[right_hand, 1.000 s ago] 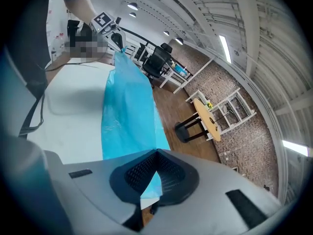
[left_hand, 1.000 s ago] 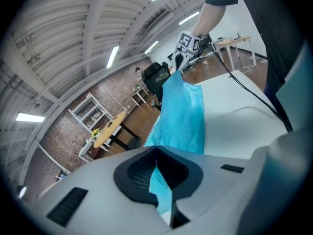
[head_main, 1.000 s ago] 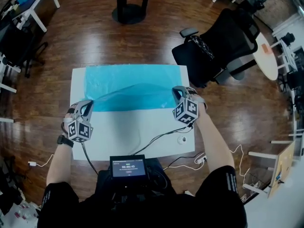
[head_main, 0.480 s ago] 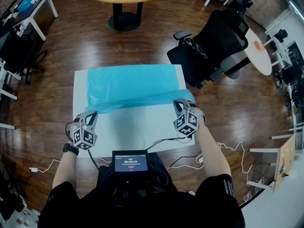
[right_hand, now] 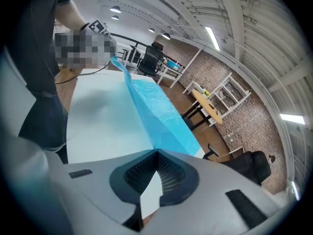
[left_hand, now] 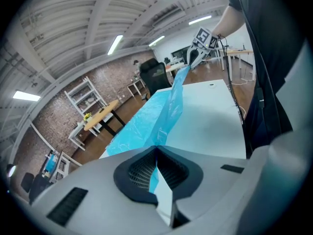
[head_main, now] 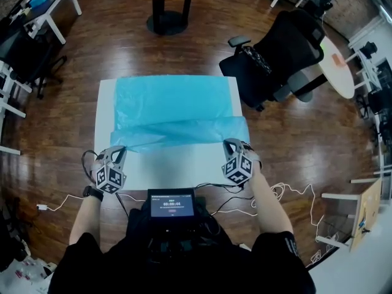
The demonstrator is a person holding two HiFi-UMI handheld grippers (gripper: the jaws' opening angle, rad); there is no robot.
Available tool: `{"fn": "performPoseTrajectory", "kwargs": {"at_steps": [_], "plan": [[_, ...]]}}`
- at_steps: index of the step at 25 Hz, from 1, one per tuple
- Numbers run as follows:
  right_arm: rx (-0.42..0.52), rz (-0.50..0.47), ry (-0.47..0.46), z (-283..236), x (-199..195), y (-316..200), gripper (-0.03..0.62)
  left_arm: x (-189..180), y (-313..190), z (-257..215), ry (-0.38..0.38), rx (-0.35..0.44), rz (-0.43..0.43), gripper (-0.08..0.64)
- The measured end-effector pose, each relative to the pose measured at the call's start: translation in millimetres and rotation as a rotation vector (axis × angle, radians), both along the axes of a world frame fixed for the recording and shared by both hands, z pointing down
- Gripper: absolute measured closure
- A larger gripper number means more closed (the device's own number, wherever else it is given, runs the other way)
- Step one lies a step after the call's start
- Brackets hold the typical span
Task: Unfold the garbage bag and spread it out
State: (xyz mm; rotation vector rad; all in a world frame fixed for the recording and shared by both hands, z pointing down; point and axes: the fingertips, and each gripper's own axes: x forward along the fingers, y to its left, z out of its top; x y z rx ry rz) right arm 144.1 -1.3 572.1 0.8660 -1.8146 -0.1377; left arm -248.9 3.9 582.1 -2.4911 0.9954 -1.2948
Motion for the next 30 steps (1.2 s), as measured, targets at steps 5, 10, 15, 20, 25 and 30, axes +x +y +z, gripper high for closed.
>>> {"fn": "performPoseTrajectory", "kwargs": {"at_steps": [5, 10, 15, 20, 25, 30], "plan": [[-0.051, 0.023, -0.017, 25, 2, 31, 0.572, -8, 29, 25, -0.019, -0.063, -0.015, 0.548], [-0.104, 0.039, -0.017, 46, 1, 53, 0.572, -9, 49, 40, -0.031, -0.110, -0.023, 0.546], [-0.152, 0.069, -0.027, 69, 0, 75, 0.572, -10, 66, 55, -0.034, -0.155, -0.035, 0.546], [-0.199, 0.108, -0.040, 89, 3, 93, 0.572, -8, 85, 71, -0.038, -0.203, -0.033, 0.546], [-0.244, 0.113, -0.021, 108, 4, 112, 0.572, -8, 99, 91, -0.030, -0.252, -0.057, 0.541], [-0.286, 0.124, 0.000, 124, 5, 120, 0.572, -7, 107, 106, -0.042, -0.300, -0.071, 0.534]]}}
